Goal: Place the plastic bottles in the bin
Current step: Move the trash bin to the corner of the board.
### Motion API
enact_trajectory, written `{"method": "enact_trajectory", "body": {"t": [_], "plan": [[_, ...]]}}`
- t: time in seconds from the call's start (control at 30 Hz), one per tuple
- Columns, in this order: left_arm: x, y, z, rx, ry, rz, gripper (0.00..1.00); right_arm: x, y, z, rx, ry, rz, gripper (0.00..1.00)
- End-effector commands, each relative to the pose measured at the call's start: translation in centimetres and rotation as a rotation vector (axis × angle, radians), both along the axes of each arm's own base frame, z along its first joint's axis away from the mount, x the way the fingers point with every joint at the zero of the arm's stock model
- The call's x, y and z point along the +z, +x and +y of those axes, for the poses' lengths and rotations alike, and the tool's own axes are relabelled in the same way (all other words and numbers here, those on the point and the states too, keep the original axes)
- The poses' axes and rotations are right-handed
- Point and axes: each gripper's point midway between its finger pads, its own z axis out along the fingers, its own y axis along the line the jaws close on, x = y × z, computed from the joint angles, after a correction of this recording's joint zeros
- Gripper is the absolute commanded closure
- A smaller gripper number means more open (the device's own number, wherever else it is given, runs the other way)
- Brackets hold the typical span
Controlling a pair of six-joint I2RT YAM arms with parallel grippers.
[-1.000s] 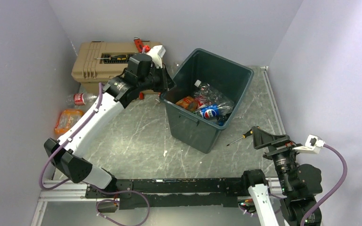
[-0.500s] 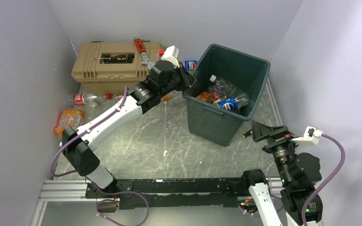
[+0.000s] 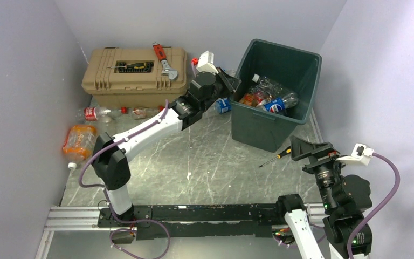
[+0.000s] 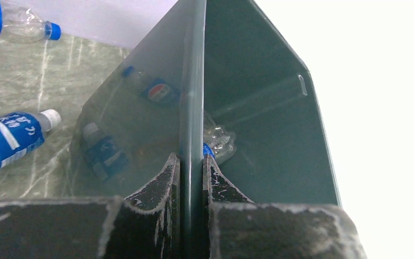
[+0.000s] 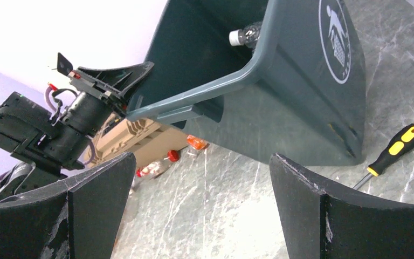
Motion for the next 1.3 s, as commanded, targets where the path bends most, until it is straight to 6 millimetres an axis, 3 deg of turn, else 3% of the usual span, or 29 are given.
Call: {"method": "enact_trajectory", "body": {"t": [0.0, 0.13, 0.37, 0.6, 0.8, 0.87, 0.97, 1.0, 1.13, 1.27], "plan": [[-4.1, 2.0, -2.2, 0.056, 0.027, 0.007, 1.00, 1.8, 0.4, -0.1, -0.003, -0.017, -0.043, 0.00], [-4.3, 1.9, -3.3, 0.040, 0.021, 0.010, 1.00, 2.1, 0.4, 0.0, 0.003, -0.018, -0.048, 0.00], [-3.4, 1.9, -2.4, 0.068, 0.020, 0.001, 0.93, 2.6, 0.3, -0.3, -0.010, -0.020, -0.060, 0.00], [-2.4, 1.7, -2.0, 0.065, 0.039, -0.019, 0.64, 2.2, 0.4, -0.1, 0.000, -0.005, -0.056, 0.00], [-1.4, 1.0, -1.8, 0.039, 0.054, -0.044, 0.47, 2.7, -0.1, -0.1, 0.001, -0.003, -0.066, 0.00], [-0.3, 0.6, -1.3, 0.034, 0.064, -0.066, 0.31, 2.8, -0.3, -0.1, 0.002, -0.004, -0.070, 0.00], [2.3, -0.3, 0.4, 0.044, 0.083, -0.123, 0.03, 2.7, -0.4, 0.0, 0.012, -0.008, -0.076, 0.00], [3.0, -0.7, 1.1, 0.051, 0.087, -0.136, 0.01, 2.6, -0.3, 0.2, 0.020, -0.010, -0.075, 0.00], [5.9, -3.1, 4.8, 0.077, 0.086, -0.190, 0.01, 2.0, -0.1, 1.5, 0.094, -0.024, -0.089, 0.00], [5.4, -6.5, 10.7, 0.139, 0.167, -0.196, 0.01, 1.5, -0.3, 3.9, 0.238, -0.067, -0.125, 0.01]]}}
